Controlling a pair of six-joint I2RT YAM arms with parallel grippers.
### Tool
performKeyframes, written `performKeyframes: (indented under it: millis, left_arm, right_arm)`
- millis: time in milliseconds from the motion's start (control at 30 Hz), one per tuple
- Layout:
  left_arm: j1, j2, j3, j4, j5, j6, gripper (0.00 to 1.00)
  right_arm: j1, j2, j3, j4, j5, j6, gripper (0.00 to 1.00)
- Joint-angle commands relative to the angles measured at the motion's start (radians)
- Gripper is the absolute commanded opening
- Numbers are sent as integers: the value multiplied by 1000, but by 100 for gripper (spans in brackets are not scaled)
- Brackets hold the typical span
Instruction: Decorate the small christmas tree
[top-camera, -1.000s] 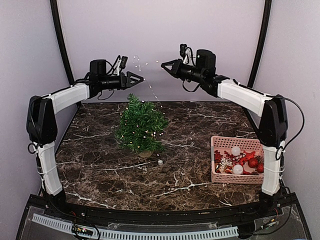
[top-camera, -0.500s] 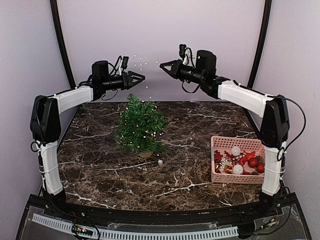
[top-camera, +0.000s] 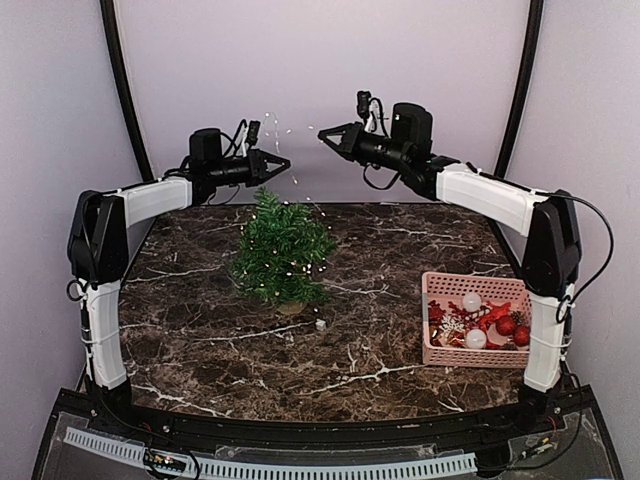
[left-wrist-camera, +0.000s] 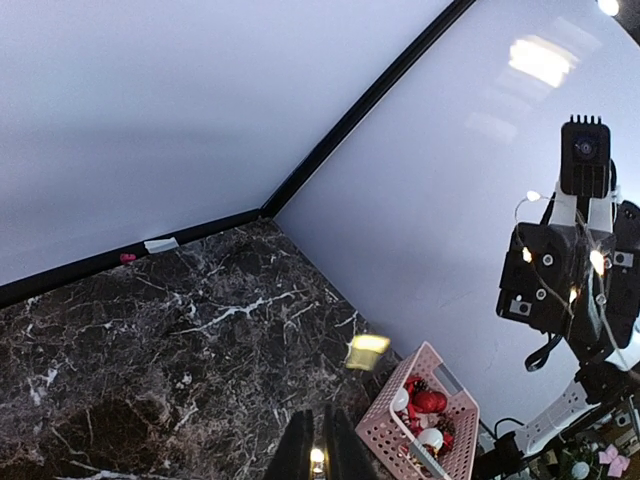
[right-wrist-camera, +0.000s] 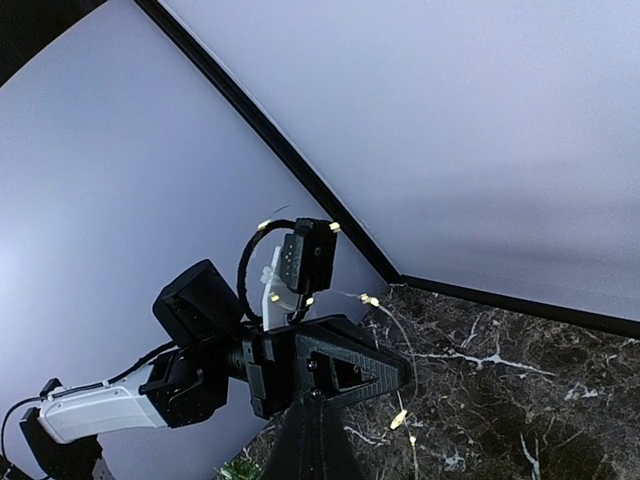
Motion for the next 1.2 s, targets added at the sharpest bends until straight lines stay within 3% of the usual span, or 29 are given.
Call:
performKeyframes:
  millis: [0, 567, 1167]
  left_arm:
    - [-2, -20, 20, 57, 16, 6, 1]
    - [98, -11, -29, 8, -4, 209, 0]
    - [158, -229, -507, 344, -37, 244, 0]
  right_arm:
    - [11, -63, -28, 52, -5, 2, 0]
    - [106, -133, -137, 25, -33, -22, 0]
    - [313, -166, -121, -324, -56, -261, 0]
